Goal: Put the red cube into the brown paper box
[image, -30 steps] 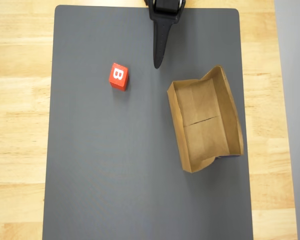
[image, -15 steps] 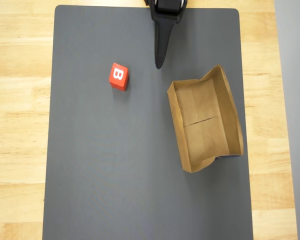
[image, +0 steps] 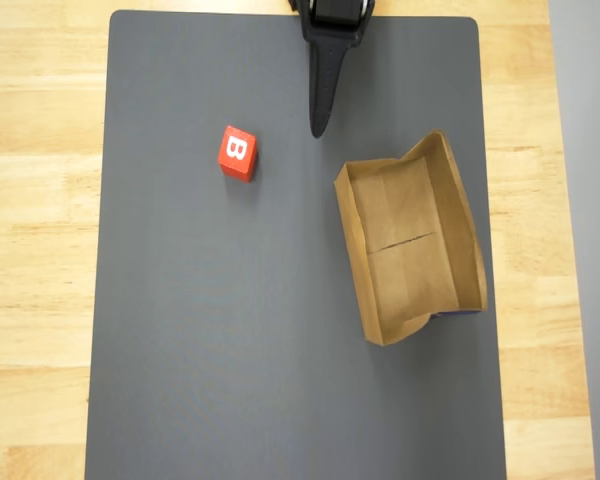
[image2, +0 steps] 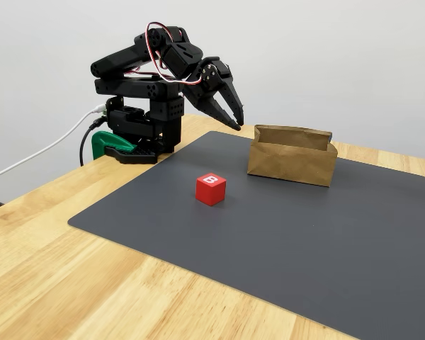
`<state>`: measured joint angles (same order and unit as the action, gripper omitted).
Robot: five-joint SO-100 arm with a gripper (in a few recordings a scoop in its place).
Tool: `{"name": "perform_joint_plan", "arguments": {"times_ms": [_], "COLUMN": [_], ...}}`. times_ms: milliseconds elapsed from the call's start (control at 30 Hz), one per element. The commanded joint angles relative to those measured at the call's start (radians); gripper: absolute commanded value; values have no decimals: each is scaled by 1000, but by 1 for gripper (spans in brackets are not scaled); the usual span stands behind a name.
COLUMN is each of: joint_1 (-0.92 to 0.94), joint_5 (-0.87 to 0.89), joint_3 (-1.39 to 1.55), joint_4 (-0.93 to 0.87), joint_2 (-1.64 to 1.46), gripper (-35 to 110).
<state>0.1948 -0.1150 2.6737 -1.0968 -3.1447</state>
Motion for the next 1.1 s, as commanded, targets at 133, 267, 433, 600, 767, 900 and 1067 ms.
{"name": "perform_joint_plan", "arguments": {"times_ms": [133, 267, 433, 600, 767, 900, 1067], "joint_1": [11, 17, 57, 100, 172, 215, 287], "joint_5": [-17, -5, 41, 130, 149, 115, 49], "joint_3": [-2, -2, -21, -261, -466, -500, -508], "joint_4": [-8, -8, 41, -98, -225, -210, -184], "joint_2": [3, 3, 74, 252, 471, 574, 684], "gripper": [0, 0, 0, 1, 3, 8, 16]}}
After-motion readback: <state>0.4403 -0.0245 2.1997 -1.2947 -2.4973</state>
